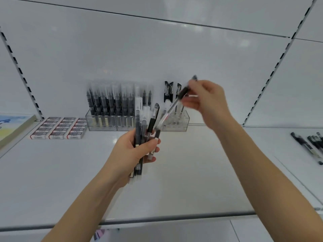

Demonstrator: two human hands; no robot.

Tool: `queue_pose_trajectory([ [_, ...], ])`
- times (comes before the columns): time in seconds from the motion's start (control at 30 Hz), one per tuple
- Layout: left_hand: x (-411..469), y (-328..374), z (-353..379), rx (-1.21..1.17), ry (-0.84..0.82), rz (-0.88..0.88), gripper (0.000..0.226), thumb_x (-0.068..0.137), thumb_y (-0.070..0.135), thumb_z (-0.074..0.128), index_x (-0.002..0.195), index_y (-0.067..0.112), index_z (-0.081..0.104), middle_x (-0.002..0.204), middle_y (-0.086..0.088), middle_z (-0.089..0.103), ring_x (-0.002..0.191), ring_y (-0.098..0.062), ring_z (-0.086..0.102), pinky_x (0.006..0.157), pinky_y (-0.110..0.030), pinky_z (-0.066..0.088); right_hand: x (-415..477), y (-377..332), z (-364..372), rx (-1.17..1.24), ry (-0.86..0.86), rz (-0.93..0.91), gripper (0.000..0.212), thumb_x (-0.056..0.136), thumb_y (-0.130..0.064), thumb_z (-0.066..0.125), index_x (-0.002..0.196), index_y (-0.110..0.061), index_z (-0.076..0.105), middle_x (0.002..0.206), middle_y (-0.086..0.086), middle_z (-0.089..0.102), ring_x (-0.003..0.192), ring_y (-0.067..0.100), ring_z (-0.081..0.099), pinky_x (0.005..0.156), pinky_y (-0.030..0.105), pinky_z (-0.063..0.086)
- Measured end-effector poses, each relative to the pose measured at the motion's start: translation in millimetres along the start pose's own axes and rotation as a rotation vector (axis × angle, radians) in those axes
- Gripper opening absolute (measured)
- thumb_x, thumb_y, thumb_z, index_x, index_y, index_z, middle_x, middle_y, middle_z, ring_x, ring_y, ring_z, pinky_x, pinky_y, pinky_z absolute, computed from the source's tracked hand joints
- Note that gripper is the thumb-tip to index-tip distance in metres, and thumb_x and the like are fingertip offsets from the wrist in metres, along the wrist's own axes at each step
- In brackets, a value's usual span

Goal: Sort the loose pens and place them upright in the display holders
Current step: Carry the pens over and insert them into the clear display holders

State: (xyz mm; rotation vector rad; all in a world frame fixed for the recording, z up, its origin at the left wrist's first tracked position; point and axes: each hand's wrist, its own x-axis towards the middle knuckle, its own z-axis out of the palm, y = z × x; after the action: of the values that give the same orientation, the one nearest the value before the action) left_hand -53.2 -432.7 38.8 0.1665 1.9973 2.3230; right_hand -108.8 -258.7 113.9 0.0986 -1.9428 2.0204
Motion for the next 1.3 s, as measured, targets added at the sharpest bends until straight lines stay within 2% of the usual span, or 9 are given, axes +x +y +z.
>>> queue_pose_trajectory([
  [0.13, 0, -4, -6, -0.037, 0.089, -0.052, 0.002, 0.083, 0.005, 0.061, 0.085, 0.005, 0.061, 0.076, -0.007, 0.062, 0.053, -0.003, 0.061, 0.050, -0.019, 0.052, 33, 7, -18, -0.120, 0.192, -0.132, 0.011, 0.092, -0.015, 0.053, 0.087, -0.006, 0.052, 0.079, 0.009, 0.066, 0.054, 0.012, 0.068, 0.056, 0.020, 0.054],
  [0.37, -3, -1, -8, -0.119, 0.117, -0.064, 0.007, 0.084, -0.001, 0.058, 0.087, 0.006, 0.058, 0.079, -0.007, 0.061, 0.057, -0.008, 0.067, 0.050, -0.021, 0.054, 51, 31, -4, -0.423, 0.173, -0.287, 0.009, 0.093, -0.017, 0.050, 0.087, -0.011, 0.051, 0.070, -0.001, 0.057, 0.051, 0.001, 0.060, 0.061, 0.018, 0.054],
  [0.5, -4, -3, -11, -0.113, 0.129, -0.059, 0.008, 0.084, 0.000, 0.059, 0.089, 0.006, 0.060, 0.081, -0.006, 0.064, 0.057, -0.006, 0.066, 0.051, -0.021, 0.053, 57, 33, 4, -0.528, 0.107, -0.296, 0.011, 0.093, -0.017, 0.051, 0.089, -0.007, 0.055, 0.068, 0.001, 0.058, 0.059, 0.017, 0.060, 0.068, 0.031, 0.054],
  [0.7, -4, -3, -14, -0.101, 0.103, -0.042, 0.013, 0.085, 0.002, 0.057, 0.096, 0.007, 0.064, 0.084, -0.002, 0.071, 0.061, -0.006, 0.066, 0.052, -0.019, 0.052, 59, 50, 11, -0.771, -0.003, -0.251, 0.033, 0.093, -0.015, 0.050, 0.083, 0.015, 0.058, 0.081, 0.033, 0.065, 0.077, 0.042, 0.065, 0.077, 0.049, 0.052],
  [0.97, -4, -3, -7, -0.080, 0.051, -0.023, 0.017, 0.085, 0.004, 0.058, 0.099, 0.011, 0.064, 0.081, 0.003, 0.073, 0.061, -0.005, 0.063, 0.051, -0.018, 0.049, 62, 46, 6, -0.778, -0.047, -0.151, 0.031, 0.091, -0.019, 0.054, 0.088, 0.012, 0.059, 0.084, 0.026, 0.068, 0.071, 0.027, 0.068, 0.073, 0.043, 0.053],
  [1.03, -4, -3, -6, -0.075, 0.047, -0.012, 0.016, 0.084, 0.003, 0.058, 0.098, 0.010, 0.063, 0.080, 0.004, 0.072, 0.060, -0.005, 0.062, 0.051, -0.018, 0.049, 57, 42, 3, -0.813, 0.035, -0.200, 0.030, 0.089, -0.027, 0.057, 0.091, 0.004, 0.061, 0.079, 0.012, 0.068, 0.077, 0.018, 0.065, 0.073, 0.032, 0.050],
  [1.13, -2, -3, -4, -0.062, 0.043, 0.000, 0.016, 0.084, 0.001, 0.058, 0.096, 0.011, 0.063, 0.078, 0.004, 0.072, 0.059, -0.005, 0.061, 0.051, -0.019, 0.050, 27, 26, 4, -0.609, 0.149, -0.333, 0.018, 0.087, -0.028, 0.059, 0.075, -0.016, 0.061, 0.063, -0.013, 0.054, 0.058, -0.004, 0.051, 0.060, 0.009, 0.038],
  [1.2, -1, -3, -1, -0.045, 0.040, 0.012, 0.017, 0.083, 0.000, 0.058, 0.095, 0.011, 0.063, 0.077, 0.004, 0.071, 0.059, -0.005, 0.061, 0.050, -0.018, 0.050, 5, 19, 10, -0.540, -0.018, -0.312, 0.025, 0.085, -0.031, 0.062, 0.065, -0.018, 0.061, 0.057, -0.012, 0.051, 0.050, -0.002, 0.044, 0.059, 0.012, 0.038],
  [1.3, 0, -3, 3, -0.001, 0.025, 0.032, 0.016, 0.083, -0.001, 0.059, 0.093, 0.011, 0.063, 0.078, 0.004, 0.071, 0.059, -0.005, 0.061, 0.050, -0.018, 0.050, -18, 19, 21, -0.612, -0.318, -0.176, 0.025, 0.080, -0.040, 0.066, 0.073, -0.017, 0.067, 0.054, -0.012, 0.044, 0.048, 0.000, 0.037, 0.054, 0.017, 0.034],
])
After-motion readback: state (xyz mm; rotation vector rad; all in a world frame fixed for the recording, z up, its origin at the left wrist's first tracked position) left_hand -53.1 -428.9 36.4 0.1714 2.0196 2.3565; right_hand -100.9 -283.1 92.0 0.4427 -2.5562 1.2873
